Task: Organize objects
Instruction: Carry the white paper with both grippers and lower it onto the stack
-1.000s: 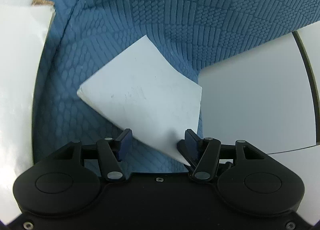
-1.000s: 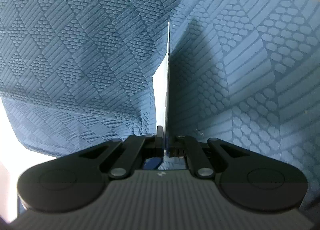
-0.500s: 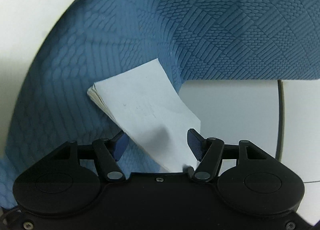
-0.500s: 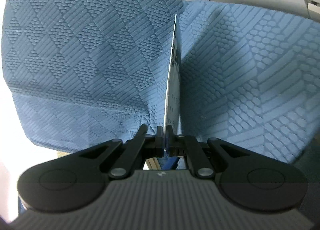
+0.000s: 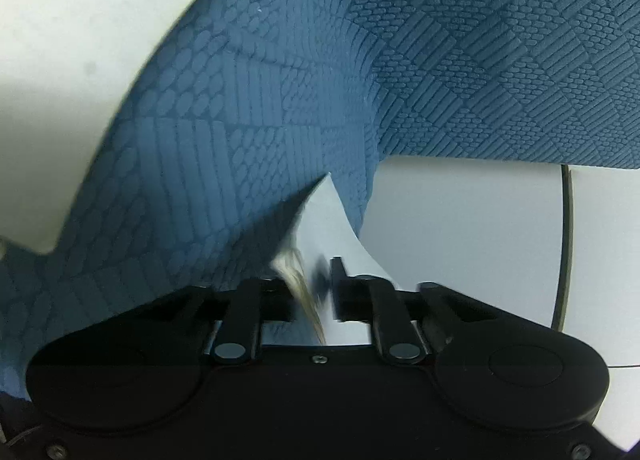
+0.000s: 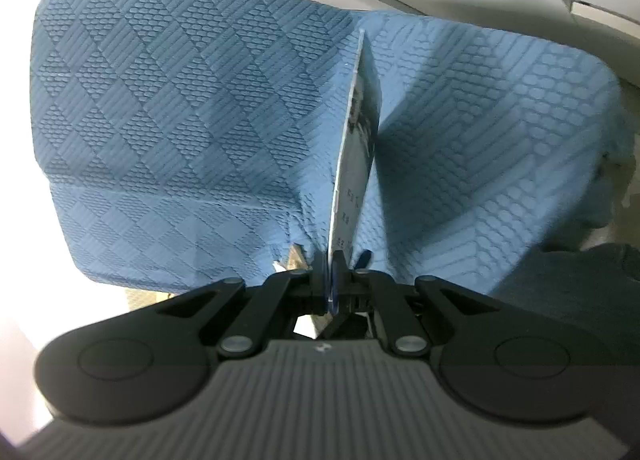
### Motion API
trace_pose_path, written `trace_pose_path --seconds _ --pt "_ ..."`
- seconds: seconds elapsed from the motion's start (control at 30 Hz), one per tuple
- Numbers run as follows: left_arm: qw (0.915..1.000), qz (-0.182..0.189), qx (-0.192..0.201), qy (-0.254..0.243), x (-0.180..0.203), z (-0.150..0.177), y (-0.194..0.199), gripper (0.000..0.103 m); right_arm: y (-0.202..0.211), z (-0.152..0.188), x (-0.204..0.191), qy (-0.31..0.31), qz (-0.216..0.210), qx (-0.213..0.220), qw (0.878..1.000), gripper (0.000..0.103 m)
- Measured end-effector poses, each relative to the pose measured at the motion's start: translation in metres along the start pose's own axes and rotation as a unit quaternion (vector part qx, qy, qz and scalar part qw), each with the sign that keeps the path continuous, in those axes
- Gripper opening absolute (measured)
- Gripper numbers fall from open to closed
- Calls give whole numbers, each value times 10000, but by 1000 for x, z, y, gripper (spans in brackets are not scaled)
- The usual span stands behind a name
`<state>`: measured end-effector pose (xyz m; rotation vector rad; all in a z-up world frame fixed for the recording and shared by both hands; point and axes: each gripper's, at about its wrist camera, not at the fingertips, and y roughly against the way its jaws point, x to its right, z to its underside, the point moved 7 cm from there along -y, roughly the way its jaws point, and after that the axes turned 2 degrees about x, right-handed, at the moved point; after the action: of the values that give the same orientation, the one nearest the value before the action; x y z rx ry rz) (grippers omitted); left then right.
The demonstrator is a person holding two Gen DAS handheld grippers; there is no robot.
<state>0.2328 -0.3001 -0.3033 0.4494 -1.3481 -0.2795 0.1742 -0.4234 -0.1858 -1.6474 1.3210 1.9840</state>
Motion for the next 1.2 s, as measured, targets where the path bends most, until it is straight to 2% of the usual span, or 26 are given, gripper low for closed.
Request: trace_pose_path --seconds 0.1,0.23,0.47,0.7,0.9,1.07,1.2 --pt "9998 49 -4 -188 4 3 6 4 6 2 5 109 187 44 9998 5" --pt "9994 71 -12 -338 15 8 19 3 14 5 -4 659 410 169 9968 6" --pt "9973 122 110 -721 54 10 60 3 22 8 -40 1103 401 202 9929 6" --pt "9927 212 416 -1113 92 -3 118 3 16 18 -89 1380 130 81 9903 6" --pt "9846 400 792 -1507 119 -19 184 4 5 42 -133 1595 -223 -144 9868 6" --pt "9793 539 1101 -1611 124 -32 236 4 -6 69 -169 1883 -515 -402 9799 6" --pt "9763 551 1339 -1609 115 -42 275 5 -23 92 -189 2084 -634 -623 9740 6"
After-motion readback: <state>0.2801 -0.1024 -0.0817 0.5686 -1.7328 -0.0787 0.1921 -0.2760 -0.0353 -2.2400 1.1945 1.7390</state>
